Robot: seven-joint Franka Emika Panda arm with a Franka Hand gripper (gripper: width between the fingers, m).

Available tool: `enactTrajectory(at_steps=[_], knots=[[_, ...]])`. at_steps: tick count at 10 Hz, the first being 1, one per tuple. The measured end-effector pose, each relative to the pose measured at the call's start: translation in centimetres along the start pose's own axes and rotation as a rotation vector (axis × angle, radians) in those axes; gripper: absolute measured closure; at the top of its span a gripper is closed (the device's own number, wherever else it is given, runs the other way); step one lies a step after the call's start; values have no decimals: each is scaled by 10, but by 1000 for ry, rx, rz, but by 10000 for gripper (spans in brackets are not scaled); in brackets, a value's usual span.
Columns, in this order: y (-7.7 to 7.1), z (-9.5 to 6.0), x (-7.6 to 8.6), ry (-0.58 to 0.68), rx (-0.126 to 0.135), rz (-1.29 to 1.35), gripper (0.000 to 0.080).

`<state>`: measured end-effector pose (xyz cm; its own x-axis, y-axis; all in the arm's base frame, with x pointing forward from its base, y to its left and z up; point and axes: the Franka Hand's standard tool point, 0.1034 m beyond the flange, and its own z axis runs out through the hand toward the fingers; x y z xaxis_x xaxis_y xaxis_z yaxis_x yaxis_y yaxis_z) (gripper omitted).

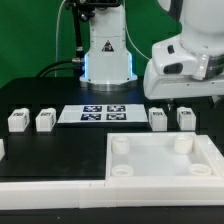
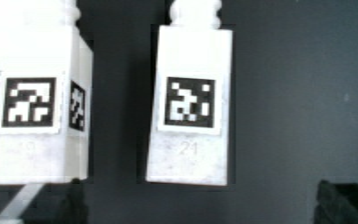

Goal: Assemble one leg

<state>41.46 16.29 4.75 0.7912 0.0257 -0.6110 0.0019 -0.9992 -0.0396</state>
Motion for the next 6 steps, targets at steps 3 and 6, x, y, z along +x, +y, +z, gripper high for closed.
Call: enactTrajectory(at_steps=[3, 6], knots=[[1, 4, 5, -236, -7, -4, 151], [-10, 15, -3, -209, -20, -11, 151]])
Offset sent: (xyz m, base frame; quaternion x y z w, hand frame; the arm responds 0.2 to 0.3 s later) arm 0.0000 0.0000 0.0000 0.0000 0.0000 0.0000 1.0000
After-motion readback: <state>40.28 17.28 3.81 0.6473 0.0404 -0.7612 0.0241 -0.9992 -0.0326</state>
